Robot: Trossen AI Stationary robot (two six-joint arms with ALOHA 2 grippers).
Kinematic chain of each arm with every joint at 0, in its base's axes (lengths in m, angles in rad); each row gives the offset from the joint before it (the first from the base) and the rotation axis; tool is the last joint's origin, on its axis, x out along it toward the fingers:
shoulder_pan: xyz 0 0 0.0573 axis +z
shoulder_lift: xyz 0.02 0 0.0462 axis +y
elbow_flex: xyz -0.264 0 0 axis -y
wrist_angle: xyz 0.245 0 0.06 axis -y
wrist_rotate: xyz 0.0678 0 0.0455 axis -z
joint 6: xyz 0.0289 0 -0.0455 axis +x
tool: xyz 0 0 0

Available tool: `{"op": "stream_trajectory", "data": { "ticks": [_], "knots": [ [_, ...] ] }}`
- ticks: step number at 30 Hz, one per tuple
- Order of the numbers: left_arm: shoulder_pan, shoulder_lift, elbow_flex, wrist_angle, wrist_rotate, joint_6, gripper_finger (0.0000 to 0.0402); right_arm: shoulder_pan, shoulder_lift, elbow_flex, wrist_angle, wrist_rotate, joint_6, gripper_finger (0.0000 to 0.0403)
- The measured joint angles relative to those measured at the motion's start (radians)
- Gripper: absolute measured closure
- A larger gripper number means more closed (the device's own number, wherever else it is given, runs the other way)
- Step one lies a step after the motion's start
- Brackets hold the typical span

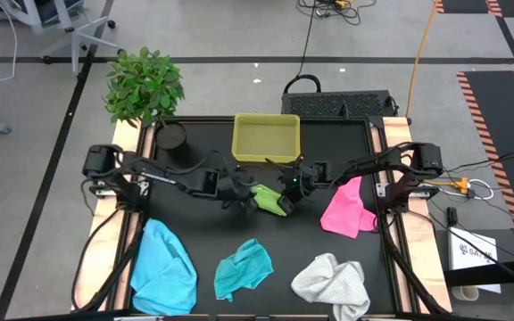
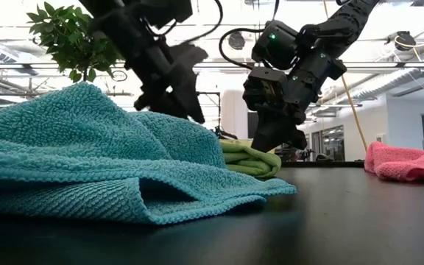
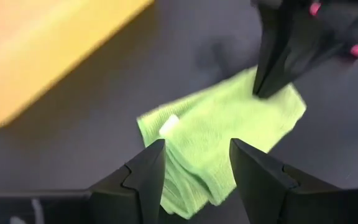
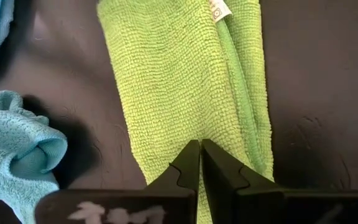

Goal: Fold microfiber towels
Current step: Fold the green microfiber cloth, then put the green microfiber cloth into the bin

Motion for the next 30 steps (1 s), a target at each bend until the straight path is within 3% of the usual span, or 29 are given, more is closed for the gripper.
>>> {"op": "stream_trajectory", "data": {
  "ticks": [12,18,24,30],
  "knots": [
    [-0.002,0.14,-0.001,0.003,0.042,-0.019,0.022,0.0,0.0,0.0,0.003,-0.006,0.026,0.0391],
    [-0.001,0.157,-0.001,0.008,0.044,-0.027,0.022,0.0,-0.008,0.0,0.002,-0.119,0.055,0.0387],
    [0.009,0.157,-0.001,0.007,0.052,-0.026,0.022,-0.011,-0.092,0.0,-0.035,-0.186,0.102,0.0351],
    [0.012,0.157,0.0,0.006,0.052,-0.026,0.022,-0.012,-0.172,0.0,-0.238,-0.118,0.165,0.0304]
  ]
}}
